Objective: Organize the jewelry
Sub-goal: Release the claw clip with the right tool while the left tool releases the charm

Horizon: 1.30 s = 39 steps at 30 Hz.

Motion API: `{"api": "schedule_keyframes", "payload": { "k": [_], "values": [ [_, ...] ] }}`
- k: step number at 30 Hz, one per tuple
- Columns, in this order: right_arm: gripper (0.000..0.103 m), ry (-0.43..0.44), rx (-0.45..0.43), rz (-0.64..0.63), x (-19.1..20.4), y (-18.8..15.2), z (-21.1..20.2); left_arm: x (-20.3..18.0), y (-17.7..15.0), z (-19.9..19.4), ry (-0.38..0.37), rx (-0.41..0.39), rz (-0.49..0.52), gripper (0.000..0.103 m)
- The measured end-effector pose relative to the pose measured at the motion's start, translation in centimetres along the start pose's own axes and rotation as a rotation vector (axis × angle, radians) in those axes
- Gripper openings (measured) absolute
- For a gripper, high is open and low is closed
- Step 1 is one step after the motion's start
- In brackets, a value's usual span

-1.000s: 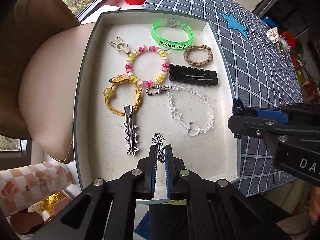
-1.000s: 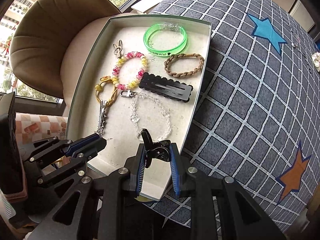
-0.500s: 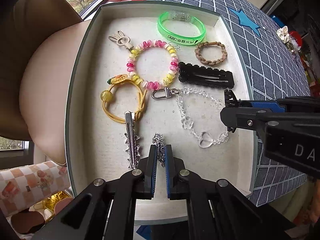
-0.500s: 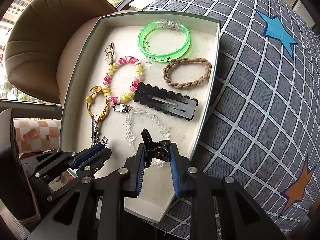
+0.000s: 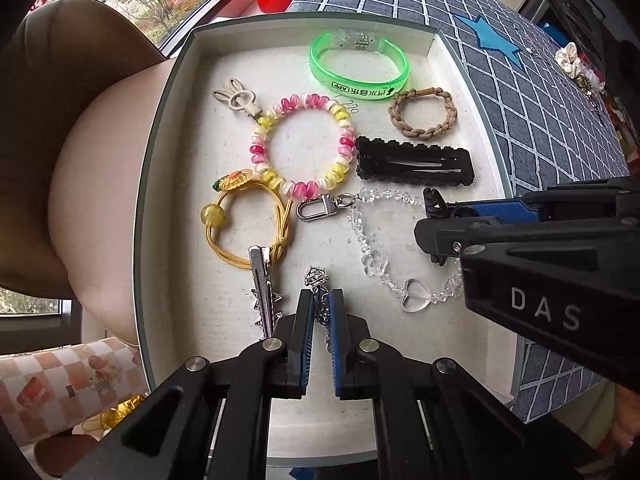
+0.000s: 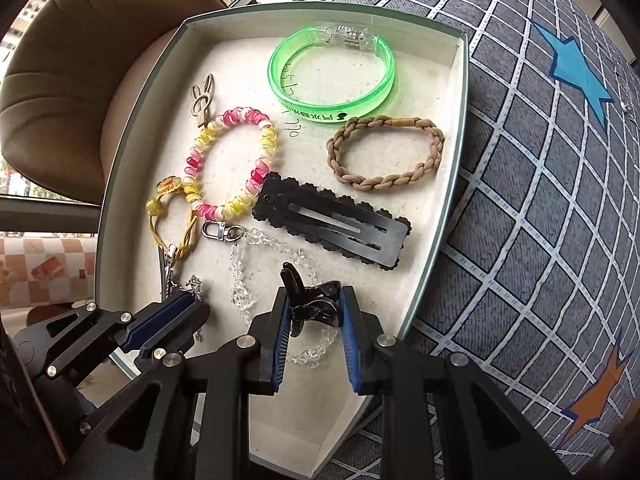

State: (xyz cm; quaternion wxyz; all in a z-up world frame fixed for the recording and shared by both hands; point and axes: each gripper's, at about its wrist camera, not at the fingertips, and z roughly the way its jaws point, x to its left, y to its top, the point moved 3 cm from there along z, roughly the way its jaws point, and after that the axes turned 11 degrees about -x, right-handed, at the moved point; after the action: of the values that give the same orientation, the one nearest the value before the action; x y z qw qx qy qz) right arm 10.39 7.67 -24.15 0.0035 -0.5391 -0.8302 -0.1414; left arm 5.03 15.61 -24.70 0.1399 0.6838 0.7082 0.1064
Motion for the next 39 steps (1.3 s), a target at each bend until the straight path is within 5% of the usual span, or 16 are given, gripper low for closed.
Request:
{"api": "schedule_keyframes", "payload": {
  "k": [5,7,25,39],
  "values": [
    [0.031,0.013,0.008,0.000,0.3,0.1,0.0,0.1,0.0,0.0,0.001,0.007,-0.005,0.015],
    [0.048,0.007,0.011,-0.007,0.5,0.4,0.2,0.1,0.0,0.0,0.002,0.008,-0.003,0.015],
    [0.051,-0.040,-0.051,-0.021,1.5,2.3,-2.7,0.9,0.1,-1.3,0.024,0.002,-0.004,0.015],
    [0.057,-0.083,-0.060,0.019,-1.4,2.0,-6.3,0.8,0.6,-2.0,0.055,0.009,-0.004,0.015]
  ]
}}
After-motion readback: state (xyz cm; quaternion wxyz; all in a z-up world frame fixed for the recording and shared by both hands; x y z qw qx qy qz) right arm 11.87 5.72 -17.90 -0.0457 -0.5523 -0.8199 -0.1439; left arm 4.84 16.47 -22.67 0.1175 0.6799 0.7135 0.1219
